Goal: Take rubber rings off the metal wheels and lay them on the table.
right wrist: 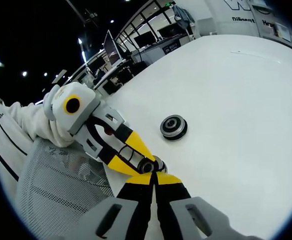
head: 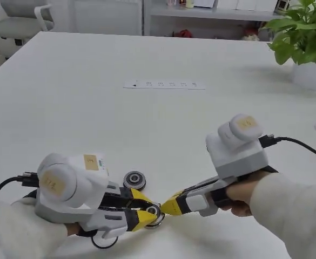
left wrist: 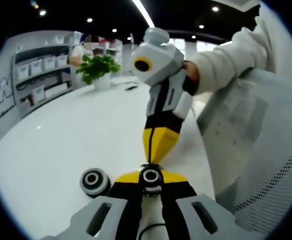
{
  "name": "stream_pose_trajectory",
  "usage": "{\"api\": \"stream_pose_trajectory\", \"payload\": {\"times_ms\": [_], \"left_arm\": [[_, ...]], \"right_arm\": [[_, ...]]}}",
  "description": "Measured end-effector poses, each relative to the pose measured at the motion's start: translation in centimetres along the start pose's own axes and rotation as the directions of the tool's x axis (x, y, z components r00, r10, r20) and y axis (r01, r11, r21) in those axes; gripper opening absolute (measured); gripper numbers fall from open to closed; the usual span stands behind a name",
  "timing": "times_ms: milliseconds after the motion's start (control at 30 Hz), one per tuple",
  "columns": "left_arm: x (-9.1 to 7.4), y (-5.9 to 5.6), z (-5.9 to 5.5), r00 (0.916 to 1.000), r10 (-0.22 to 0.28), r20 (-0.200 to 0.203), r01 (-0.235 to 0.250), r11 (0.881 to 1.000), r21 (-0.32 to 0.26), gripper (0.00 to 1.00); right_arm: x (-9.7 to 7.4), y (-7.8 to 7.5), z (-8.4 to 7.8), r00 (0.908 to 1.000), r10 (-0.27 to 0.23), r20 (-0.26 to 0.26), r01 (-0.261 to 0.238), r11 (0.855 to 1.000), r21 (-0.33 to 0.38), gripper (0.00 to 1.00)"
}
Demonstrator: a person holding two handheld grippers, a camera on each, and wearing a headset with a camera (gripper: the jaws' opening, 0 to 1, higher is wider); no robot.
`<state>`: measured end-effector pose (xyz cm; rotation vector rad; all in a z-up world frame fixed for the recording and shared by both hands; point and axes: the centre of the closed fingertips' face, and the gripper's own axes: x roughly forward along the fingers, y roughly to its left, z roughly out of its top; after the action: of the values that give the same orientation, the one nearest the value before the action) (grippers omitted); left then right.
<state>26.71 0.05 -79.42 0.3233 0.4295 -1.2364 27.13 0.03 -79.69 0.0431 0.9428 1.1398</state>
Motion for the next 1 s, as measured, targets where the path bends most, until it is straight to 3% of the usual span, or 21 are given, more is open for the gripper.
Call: {"api": "stream_pose_trajectory", "payload": {"times_ms": [1000], "left_arm": [[0.05,0.08,0.03,1.0,-0.001,0.005,0.001,1.0,0.005,0.14]], "right_arm": [[0.15,0.85,0.43,0.9996,0.029,0.006,-0.029,0.999,-0.046,0.0]]}}
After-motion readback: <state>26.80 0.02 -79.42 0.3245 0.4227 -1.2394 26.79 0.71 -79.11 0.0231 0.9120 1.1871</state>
